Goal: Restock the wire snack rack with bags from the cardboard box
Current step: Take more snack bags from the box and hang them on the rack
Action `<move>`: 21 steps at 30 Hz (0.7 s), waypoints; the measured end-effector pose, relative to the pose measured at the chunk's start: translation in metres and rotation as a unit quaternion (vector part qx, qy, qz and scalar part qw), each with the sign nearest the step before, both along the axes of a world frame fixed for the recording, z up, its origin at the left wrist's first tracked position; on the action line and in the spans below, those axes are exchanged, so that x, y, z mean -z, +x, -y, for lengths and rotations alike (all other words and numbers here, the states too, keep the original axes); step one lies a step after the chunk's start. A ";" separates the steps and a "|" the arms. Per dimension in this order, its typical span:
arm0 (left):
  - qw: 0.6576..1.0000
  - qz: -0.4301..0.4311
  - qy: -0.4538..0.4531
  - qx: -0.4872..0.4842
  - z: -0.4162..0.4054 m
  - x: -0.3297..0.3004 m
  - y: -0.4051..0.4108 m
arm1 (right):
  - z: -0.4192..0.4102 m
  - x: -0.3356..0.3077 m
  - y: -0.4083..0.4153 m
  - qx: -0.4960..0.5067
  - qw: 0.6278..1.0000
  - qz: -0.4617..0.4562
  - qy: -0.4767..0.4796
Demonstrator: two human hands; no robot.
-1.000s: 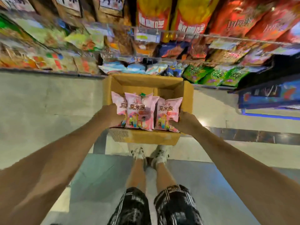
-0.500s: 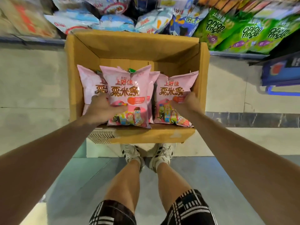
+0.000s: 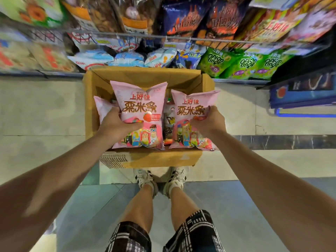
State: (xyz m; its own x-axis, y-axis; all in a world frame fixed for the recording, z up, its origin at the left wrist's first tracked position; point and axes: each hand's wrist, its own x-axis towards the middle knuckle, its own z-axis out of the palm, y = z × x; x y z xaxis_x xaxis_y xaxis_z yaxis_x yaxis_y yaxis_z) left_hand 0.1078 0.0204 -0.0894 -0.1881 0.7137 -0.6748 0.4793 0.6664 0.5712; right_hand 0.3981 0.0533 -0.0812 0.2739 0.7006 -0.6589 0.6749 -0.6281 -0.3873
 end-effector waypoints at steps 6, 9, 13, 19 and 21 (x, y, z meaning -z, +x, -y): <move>0.998 0.023 0.042 -0.031 -0.026 -0.144 0.008 | -0.027 -0.145 0.014 0.012 0.996 -0.040 0.073; 0.996 0.034 0.071 -0.037 -0.031 -0.221 0.011 | -0.035 -0.226 0.016 0.008 0.993 -0.059 0.101; 0.991 0.035 0.124 -0.037 -0.034 -0.327 0.016 | -0.039 -0.337 0.019 -0.022 0.984 -0.073 0.159; 0.972 0.028 0.229 -0.044 -0.044 -0.476 0.017 | -0.041 -0.487 0.024 -0.060 0.954 -0.093 0.279; 0.965 0.006 0.261 -0.040 -0.045 -0.514 0.014 | -0.040 -0.527 0.025 -0.071 0.946 -0.100 0.301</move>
State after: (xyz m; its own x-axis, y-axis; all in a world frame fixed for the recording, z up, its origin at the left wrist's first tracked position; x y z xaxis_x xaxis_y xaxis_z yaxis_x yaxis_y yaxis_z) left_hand 0.1217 0.0651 0.4248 -0.2503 0.9404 -0.2304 0.4299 0.3212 0.8439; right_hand 0.4228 0.0935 0.4460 0.0612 0.9857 -0.1570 0.6106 -0.1614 -0.7754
